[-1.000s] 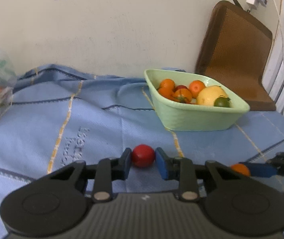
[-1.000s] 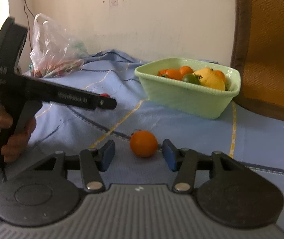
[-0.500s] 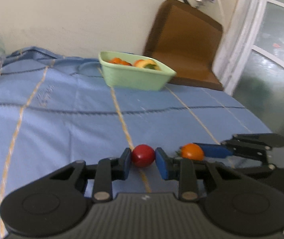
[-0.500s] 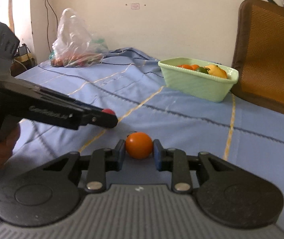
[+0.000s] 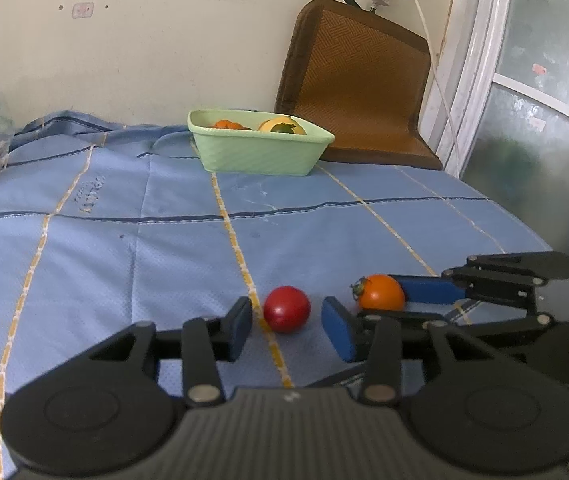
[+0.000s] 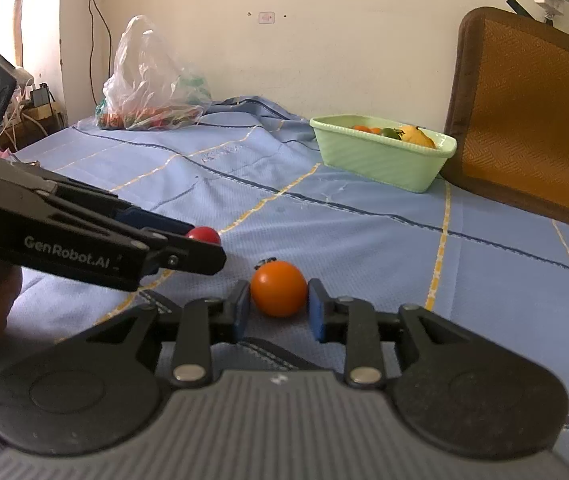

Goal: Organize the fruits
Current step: 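Carry both tomatoes over the green basket and open both grippers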

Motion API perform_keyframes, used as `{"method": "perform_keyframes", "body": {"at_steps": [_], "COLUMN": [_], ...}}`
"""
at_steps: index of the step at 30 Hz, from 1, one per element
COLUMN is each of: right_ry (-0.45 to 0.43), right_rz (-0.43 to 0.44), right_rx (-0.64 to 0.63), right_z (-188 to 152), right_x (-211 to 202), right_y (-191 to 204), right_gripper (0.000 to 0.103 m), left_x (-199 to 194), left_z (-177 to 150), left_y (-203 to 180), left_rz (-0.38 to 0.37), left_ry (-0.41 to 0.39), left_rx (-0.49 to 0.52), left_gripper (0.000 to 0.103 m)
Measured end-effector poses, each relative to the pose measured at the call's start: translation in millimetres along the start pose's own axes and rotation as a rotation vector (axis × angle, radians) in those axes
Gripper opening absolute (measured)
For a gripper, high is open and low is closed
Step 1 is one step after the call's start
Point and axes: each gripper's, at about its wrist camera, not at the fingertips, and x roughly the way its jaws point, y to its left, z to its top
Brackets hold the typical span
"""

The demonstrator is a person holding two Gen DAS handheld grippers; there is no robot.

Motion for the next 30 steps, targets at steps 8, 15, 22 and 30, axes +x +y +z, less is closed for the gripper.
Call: {"method": "perform_keyframes", "body": {"at_steps": [8,15,22,30], "right_ry": [-0.040,-0.145,-0.196,-0.174], "right_rz": [-0.009,-0.046,-0.078,-0.081], "right_rx": [0.011,0.057,0.070,0.034], "right_z": [11.5,58.2,106.1,106.4], "right_x": [6.2,32.5,90.7,120.1], "right_y": [-12.6,-52.0,-90.4,-98.4], "right_gripper": [0.032,0.032,0.032,0.034], "left_x": [15.3,52.2,111.4,139.8], "left_z": [30.6,107.9,159.5,167.9], "left_y": [8.0,23.9,58.7,79.1], "left_rz": [-0.062,-0.060,-0.034,-0.034], "left_ry": [-0.001,-0.101,-0.109,-0.086], "left_rx": [-0.037,-0.051,-0.102,-0.133], "left_gripper": [0.027,0.027,0.027,0.043]}}
